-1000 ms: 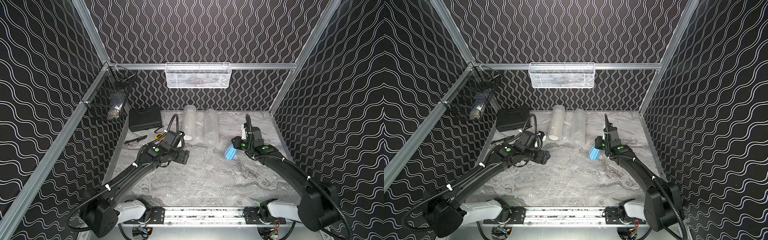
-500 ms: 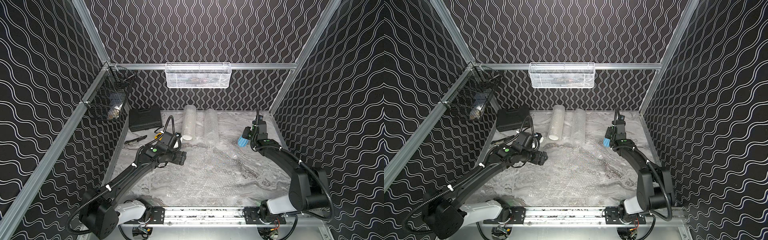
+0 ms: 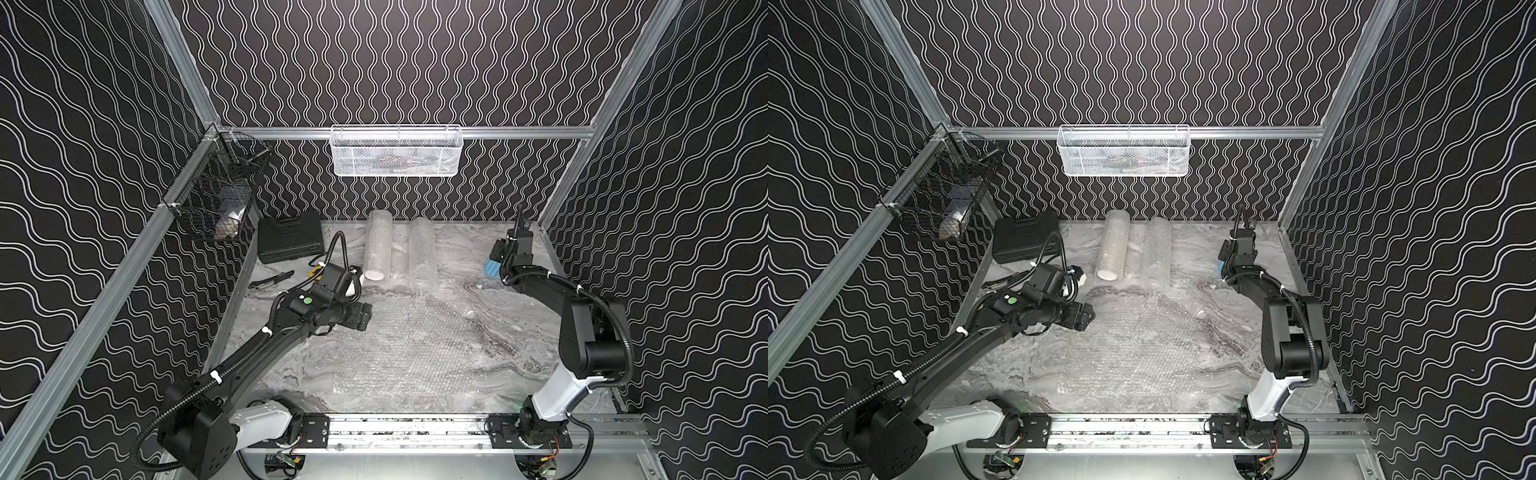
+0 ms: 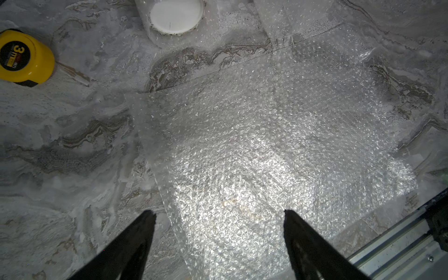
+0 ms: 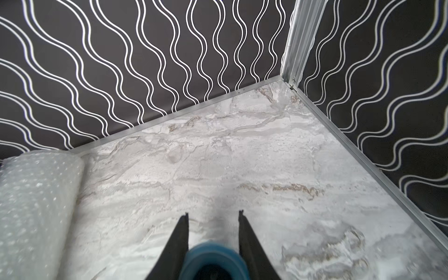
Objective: Unwrap the vase from the bubble wrap
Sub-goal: Place the vase at the center of the board.
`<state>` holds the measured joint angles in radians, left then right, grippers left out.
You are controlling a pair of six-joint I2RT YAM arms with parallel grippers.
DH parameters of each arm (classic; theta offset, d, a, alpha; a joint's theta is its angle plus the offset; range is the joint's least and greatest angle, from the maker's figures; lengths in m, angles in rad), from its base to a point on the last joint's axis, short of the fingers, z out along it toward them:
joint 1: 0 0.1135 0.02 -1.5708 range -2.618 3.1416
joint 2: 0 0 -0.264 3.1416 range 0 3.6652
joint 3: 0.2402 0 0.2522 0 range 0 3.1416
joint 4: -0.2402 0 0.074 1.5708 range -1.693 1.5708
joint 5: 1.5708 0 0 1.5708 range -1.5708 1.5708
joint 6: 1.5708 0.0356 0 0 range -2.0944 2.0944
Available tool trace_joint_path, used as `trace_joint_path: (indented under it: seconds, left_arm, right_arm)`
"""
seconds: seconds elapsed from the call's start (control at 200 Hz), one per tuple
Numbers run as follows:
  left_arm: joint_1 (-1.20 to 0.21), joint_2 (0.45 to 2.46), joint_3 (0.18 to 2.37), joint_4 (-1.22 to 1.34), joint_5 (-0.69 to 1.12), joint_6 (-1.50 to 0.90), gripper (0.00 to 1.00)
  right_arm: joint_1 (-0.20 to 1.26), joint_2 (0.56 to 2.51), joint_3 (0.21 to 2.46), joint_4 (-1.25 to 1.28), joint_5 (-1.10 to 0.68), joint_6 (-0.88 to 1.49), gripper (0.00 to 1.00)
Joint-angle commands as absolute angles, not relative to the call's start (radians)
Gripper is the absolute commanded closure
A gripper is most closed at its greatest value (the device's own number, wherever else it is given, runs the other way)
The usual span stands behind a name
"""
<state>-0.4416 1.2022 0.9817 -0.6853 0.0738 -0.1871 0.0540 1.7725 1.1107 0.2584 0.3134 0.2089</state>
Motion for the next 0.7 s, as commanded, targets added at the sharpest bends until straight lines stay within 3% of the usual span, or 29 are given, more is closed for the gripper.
trace_joint_path:
  seconds: [0.0, 0.695]
  left_arm:
    - [-0.438, 1.192, 0.98, -0.676, 0.077, -0.172, 0.14]
    - [-0.425, 1.198, 0.98, -0.676, 0.086, -0.17, 0.14]
  right_arm:
    - [0.045, 1.814, 1.169, 0.358, 0.341, 0.178, 0.78]
    - [0.021, 2.017, 1.345, 0.352, 0.346, 0.112, 0.78]
